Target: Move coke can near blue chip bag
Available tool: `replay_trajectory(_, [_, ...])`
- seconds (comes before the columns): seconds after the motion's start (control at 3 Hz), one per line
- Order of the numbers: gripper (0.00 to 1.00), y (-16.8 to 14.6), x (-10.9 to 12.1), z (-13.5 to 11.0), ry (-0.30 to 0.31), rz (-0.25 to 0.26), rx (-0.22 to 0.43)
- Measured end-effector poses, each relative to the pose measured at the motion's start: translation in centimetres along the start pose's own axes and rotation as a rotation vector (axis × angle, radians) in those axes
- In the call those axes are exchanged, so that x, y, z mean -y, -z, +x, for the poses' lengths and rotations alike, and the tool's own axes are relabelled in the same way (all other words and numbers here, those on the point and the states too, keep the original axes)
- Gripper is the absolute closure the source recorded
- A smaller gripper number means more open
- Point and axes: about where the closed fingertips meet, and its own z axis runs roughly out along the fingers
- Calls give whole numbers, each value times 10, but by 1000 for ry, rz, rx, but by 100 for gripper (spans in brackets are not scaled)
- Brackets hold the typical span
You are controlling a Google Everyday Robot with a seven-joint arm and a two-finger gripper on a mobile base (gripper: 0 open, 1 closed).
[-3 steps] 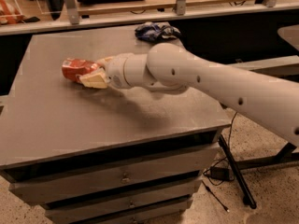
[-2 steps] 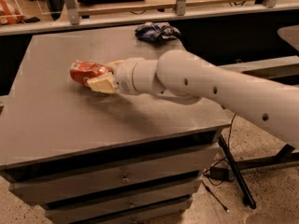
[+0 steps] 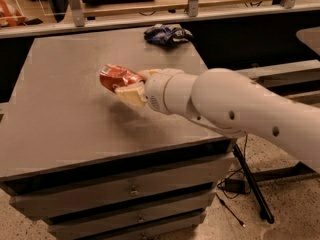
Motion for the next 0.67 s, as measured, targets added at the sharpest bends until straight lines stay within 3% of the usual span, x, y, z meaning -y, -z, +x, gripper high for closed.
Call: replay_trajectory(0.67, [100, 72, 70, 6, -18, 379, 41])
